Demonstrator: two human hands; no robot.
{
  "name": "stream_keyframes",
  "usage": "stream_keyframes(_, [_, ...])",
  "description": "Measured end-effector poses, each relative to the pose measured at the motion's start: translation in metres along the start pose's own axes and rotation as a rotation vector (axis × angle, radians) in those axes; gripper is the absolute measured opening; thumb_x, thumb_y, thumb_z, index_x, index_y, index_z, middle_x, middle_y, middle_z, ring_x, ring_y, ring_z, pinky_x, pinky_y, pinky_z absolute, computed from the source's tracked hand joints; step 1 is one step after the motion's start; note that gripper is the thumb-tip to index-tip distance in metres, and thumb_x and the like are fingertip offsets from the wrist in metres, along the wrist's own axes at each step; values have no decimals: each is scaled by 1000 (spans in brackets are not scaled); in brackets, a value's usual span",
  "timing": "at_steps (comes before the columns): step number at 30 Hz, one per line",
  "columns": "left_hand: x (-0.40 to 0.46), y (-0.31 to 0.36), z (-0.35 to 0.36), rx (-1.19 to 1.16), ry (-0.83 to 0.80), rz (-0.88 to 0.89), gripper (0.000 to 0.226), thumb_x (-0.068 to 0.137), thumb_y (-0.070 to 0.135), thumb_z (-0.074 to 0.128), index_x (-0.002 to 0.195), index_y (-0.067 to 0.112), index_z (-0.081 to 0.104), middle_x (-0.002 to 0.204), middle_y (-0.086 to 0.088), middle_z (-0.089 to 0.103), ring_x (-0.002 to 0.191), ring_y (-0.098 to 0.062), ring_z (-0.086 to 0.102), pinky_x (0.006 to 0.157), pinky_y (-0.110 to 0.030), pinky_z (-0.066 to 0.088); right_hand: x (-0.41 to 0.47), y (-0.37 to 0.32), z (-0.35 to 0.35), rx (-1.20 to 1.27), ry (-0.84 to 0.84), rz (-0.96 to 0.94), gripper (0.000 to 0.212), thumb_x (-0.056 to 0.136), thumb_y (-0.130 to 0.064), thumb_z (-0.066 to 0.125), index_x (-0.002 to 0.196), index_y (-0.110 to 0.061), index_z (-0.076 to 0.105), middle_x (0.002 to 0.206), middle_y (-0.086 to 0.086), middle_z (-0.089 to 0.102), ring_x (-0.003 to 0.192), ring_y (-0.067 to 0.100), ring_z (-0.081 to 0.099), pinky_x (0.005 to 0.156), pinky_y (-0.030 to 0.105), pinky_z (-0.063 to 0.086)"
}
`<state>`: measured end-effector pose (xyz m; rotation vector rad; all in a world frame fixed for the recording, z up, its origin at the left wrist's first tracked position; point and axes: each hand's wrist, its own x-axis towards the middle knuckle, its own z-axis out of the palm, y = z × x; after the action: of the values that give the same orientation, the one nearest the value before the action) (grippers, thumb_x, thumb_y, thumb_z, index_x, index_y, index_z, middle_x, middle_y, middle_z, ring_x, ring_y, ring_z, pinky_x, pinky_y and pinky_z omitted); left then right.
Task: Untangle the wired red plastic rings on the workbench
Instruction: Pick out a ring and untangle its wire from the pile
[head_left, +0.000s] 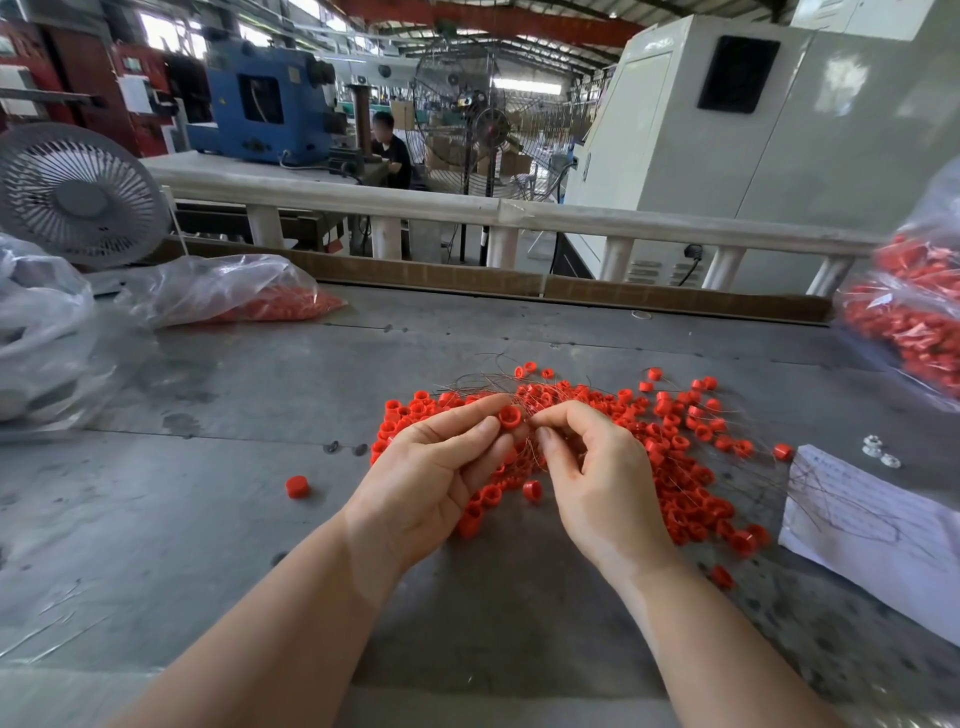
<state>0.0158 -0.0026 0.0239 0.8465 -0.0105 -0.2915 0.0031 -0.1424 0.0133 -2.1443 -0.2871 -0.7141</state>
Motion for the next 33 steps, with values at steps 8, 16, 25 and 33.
stream_keyframes(8, [-1,-1,0,19,-11,6,24,66,2,60,77,11,78,84,-10,73,78,-15,72,61,-17,56,0,1,0,-6,3,-9,14,89,-4,59,88,-15,67,82,-7,66,80,10,62,73,21,48])
stream_keyframes(16, [-1,0,0,-22,-24,-10,24,66,0,59,79,8,78,84,-11,73,77,-15,72,61,-17,56,0,2,1,6,-7,-14,14,89,-4,60,88,-15,68,82,-8,66,79,9,62,73,18,48])
stream_keyframes(25, [-2,0,1,-58,-47,-14,26,66,-2,57,80,7,77,84,-11,73,77,-16,72,64,-18,57,0,2,2,46,-16,-11,14,89,-5,60,90,-15,68,82,-7,67,79,9,63,74,25,51])
stream_keyframes(33, [-2,0,1,-83,-43,-18,25,66,-1,58,80,7,77,85,-11,73,79,-15,72,64,-17,56,-1,1,2,71,-30,-25,14,89,-4,60,90,-14,69,82,-6,67,78,8,62,74,25,50])
